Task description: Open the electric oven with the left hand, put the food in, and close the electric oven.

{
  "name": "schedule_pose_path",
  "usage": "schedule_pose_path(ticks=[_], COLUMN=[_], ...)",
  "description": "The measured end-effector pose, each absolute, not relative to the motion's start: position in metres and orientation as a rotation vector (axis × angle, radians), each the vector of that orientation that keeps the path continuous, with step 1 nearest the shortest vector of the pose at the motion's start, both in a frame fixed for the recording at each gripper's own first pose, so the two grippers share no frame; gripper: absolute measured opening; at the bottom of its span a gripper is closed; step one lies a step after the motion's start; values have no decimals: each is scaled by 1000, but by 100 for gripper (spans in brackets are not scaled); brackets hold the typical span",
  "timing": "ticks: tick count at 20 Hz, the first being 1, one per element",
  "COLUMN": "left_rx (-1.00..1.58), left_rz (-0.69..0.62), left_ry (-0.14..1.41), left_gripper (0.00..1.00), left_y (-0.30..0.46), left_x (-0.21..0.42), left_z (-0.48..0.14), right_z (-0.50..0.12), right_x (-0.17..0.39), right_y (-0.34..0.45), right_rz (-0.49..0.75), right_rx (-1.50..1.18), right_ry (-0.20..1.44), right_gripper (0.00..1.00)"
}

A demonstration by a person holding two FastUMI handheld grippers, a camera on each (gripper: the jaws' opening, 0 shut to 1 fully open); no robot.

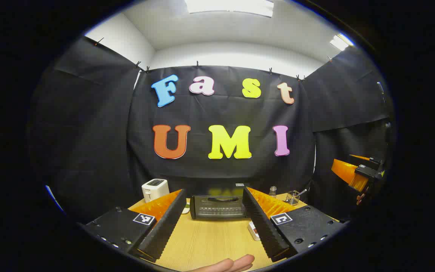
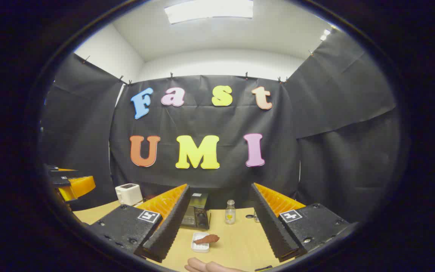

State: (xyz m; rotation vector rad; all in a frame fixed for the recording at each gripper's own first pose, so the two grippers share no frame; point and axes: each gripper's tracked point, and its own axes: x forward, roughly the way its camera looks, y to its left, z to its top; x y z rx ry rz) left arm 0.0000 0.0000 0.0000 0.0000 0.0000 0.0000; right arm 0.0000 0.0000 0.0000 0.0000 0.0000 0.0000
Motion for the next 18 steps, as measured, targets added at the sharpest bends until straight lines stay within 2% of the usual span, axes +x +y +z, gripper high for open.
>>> schedule_pose_path(ticks=[1,3,4,5,18], left_rx=[4,6,6,5,-25], left_rz=[-2,-9,-11,-14,-14], left_ry=[-10,-21,-24,-25,-39], left_gripper=[95,95,95,95,95], left_y=[-1,-3,-5,-6,5], left_x=[-2,-6,-7,-7,4], left_z=[3,7,8,7,2], right_z=[2,4,4,3,-4], right_x=[-2,-5,-6,-8,-8], right_y=[-2,-6,-5,-5,10], right_rz=[-1,-6,-6,-2,27], right_rx=[-1,1,3,2,-17], right_ry=[-5,-14,-14,-10,-21], right_gripper=[100,100,96,100,100])
